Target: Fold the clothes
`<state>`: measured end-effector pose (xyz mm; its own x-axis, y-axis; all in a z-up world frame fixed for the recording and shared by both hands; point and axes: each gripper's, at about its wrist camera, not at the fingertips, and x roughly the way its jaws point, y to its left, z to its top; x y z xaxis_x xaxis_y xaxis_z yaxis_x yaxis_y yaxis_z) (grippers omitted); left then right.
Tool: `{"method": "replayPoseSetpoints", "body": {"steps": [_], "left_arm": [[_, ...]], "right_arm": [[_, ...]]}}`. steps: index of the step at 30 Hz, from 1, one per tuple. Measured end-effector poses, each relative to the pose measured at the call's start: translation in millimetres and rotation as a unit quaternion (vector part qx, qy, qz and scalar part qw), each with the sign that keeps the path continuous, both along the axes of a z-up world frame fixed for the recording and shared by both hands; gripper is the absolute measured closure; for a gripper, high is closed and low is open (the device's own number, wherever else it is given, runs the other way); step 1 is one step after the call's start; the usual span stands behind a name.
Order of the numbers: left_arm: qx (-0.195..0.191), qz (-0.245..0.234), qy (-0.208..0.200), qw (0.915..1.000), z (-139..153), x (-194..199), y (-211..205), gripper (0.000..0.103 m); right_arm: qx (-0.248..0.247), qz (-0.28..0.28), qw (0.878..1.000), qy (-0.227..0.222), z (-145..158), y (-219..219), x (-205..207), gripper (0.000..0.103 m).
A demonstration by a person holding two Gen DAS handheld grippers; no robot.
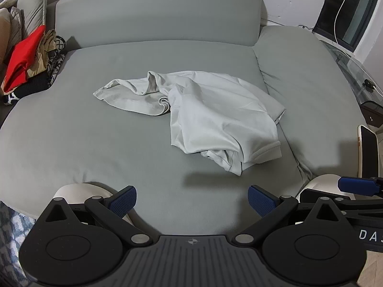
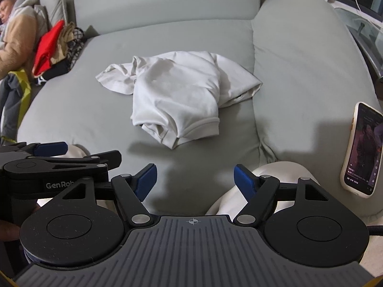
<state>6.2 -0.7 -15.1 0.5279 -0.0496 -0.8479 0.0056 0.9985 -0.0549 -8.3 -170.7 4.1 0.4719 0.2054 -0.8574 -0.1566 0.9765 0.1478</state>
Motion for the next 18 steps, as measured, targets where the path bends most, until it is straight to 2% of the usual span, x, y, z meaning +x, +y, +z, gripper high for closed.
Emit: {"method": "replayPoseSetpoints", "body": {"steps": [18], "left_arm": [[0.002, -0.003, 0.003, 1.0, -1.8, -0.3, -1.6, 0.003]], "right_arm": [[-0.002, -0.003, 1.0, 0.004, -3.1, -1.2, -1.9, 0.027]]}}
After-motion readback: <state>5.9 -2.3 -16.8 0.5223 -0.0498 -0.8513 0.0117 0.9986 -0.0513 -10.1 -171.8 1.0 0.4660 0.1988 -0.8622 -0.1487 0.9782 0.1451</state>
